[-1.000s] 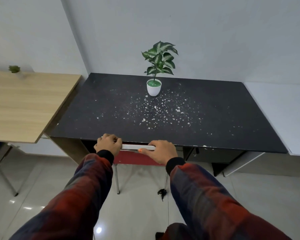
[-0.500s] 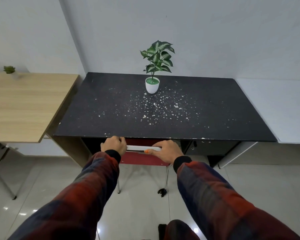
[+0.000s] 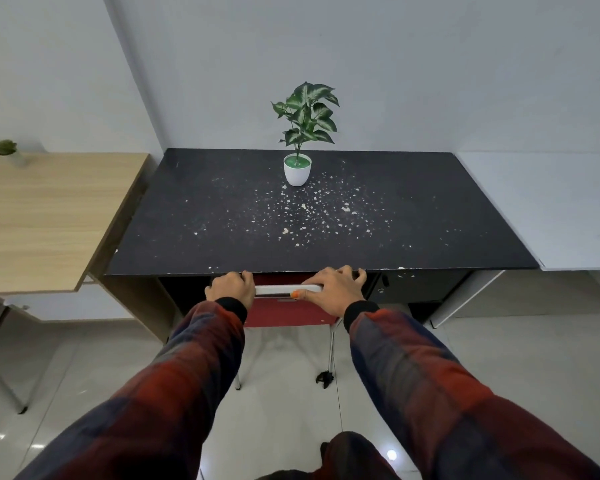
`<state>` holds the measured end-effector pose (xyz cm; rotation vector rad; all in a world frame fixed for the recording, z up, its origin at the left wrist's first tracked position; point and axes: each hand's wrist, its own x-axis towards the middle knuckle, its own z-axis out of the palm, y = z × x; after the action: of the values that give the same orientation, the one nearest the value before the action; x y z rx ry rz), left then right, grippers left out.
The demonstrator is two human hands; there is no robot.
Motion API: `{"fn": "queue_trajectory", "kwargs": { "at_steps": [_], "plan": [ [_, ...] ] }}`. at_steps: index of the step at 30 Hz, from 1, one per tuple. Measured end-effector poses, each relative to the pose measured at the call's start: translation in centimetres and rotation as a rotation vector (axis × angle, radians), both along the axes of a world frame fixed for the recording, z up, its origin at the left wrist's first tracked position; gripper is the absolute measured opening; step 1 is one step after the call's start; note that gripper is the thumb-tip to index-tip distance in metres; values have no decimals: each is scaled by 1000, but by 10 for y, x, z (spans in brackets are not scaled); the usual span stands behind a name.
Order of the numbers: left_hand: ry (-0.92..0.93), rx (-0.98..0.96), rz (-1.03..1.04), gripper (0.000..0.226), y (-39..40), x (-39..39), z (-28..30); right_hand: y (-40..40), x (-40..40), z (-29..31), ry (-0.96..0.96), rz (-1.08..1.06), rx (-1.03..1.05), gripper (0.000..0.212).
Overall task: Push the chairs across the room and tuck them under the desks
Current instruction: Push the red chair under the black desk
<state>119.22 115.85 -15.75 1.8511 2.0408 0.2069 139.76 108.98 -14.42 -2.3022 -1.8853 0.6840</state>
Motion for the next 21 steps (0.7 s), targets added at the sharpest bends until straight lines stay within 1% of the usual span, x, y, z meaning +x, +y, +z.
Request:
{"fn": "queue_trajectory", "kwargs": {
  "at_steps": [3, 4, 6, 8, 9, 10, 13, 15, 17, 18, 21],
  "plan": [
    [-43, -10, -103, 49, -1, -13, -3, -9, -14, 0, -40, -124, 24, 69],
    [-72, -11, -144, 50, -3, -17, -3, -12, -20, 1, -39, -190, 33, 75],
    [-116, -8, -209, 54, -11, -25, -7, -20, -35, 3, 5, -358, 43, 90],
    [-167, 6, -217, 50, -26, -31, -11, -30, -51, 5, 81, -493, 35, 99],
    [-195, 26, -214, 47, -34, -34, -14, -36, -59, 4, 119, -525, 33, 98],
    [-205, 33, -226, 51, -41, -36, -16, -42, -65, 2, 157, -532, 36, 95],
    [-198, 7, -282, 78, -57, -48, -19, -69, -81, -8, 261, -511, 64, 95],
    [-283, 9, -273, 83, -67, -48, -19, -83, -87, -17, 392, -518, 40, 91],
    [-384, -15, -228, 79, -86, -53, -17, -104, -103, -21, 552, -549, 35, 80],
    [-406, -47, -209, 74, -93, -54, -15, -113, -109, -24, 607, -565, 52, 73],
    [-503, -163, -143, 59, -125, -60, -10, -139, -118, -23, 644, -538, 35, 55]
  ]
}}
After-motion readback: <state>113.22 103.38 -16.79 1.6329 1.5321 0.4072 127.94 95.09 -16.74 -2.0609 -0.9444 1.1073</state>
